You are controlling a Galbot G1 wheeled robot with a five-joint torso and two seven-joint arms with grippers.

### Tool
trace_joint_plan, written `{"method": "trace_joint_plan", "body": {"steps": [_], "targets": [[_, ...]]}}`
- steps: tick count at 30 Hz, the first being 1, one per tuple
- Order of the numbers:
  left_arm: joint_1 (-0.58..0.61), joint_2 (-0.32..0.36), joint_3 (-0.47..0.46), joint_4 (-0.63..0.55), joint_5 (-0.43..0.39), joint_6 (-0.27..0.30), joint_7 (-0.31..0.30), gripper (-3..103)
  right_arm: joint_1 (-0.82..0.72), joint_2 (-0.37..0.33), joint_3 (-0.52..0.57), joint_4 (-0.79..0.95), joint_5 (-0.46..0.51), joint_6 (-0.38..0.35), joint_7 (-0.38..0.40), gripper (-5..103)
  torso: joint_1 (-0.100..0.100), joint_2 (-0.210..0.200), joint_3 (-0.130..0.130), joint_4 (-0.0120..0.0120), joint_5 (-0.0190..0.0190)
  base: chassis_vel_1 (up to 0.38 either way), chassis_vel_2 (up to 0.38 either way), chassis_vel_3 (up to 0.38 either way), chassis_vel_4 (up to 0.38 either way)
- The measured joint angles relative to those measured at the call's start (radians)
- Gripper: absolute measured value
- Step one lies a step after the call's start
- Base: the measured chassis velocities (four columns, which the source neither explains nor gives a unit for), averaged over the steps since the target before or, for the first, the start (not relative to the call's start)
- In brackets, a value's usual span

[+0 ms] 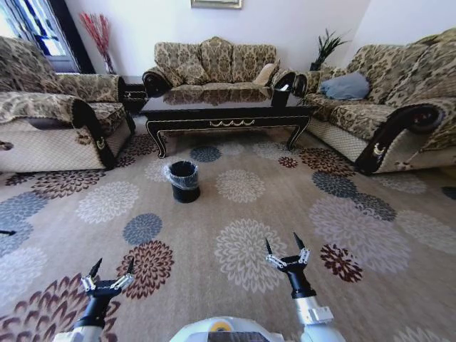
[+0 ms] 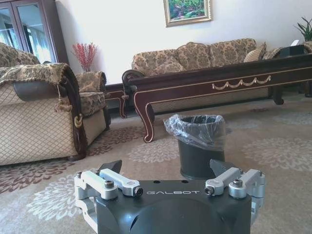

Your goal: Move to the front of the table and pick up the trash from the floor, then place it into the trash bin.

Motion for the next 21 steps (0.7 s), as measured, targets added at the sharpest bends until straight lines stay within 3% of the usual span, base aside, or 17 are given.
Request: {"method": "trace_joint_plan", "body": {"steps": [21], "targets": [[0.000, 0.000, 0.000, 0.000, 0.000, 0.000, 0.000, 100, 0.000, 0.000, 0.000, 0.000, 0.000, 0.000, 0.000, 100, 0.000, 0.000, 0.000, 0.0001, 0.0000, 0.114, -0.109, -0.107, 0.117]]}}
